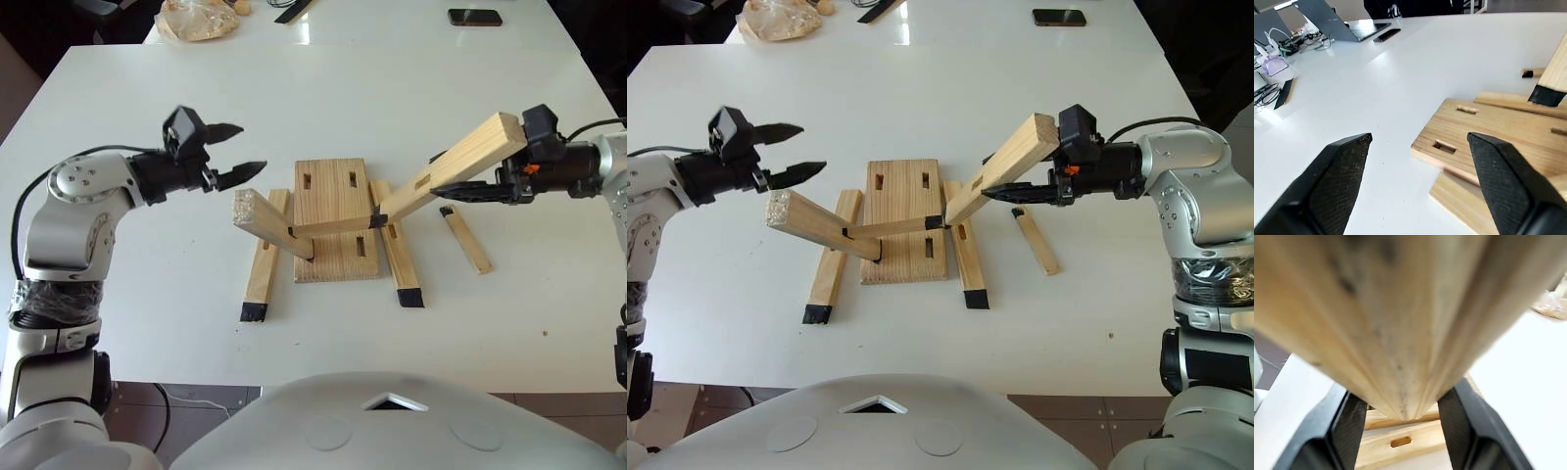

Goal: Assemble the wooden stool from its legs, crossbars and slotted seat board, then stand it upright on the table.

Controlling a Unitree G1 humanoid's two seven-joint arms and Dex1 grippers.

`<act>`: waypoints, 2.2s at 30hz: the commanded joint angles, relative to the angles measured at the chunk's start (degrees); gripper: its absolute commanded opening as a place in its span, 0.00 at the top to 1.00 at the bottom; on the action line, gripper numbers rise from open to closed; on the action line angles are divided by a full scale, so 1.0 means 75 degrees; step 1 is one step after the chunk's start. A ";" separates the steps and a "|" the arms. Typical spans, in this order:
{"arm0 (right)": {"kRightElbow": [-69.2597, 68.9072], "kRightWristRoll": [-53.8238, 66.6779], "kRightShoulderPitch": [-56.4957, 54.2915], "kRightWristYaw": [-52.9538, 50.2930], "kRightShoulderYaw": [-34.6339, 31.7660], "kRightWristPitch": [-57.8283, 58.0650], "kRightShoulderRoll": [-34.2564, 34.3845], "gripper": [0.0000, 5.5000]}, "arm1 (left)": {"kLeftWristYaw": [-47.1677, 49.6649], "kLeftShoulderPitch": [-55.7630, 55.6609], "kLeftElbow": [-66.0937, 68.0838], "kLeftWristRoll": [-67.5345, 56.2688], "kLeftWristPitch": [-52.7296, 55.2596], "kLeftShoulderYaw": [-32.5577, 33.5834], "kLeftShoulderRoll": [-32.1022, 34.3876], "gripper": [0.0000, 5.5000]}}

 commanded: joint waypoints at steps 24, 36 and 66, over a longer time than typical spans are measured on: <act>-0.0791 -0.0140 0.0704 -0.0353 0.0457 -0.0290 0.0157 0.63 | -0.1613 0.2009 -0.0753 0.1064 -0.1223 -0.0692 0.0691 0.34; -0.0503 -0.1107 0.0423 -0.0040 0.1471 -0.0931 0.0079 0.63 | -0.1469 0.2022 -0.2041 -0.0325 0.0025 -0.0257 0.0339 0.34; 0.0221 -0.1506 -0.0834 0.0534 0.2819 -0.1026 0.0582 0.63 | -0.1498 0.1312 -0.2588 -0.0282 0.0491 -0.1532 -0.0083 0.34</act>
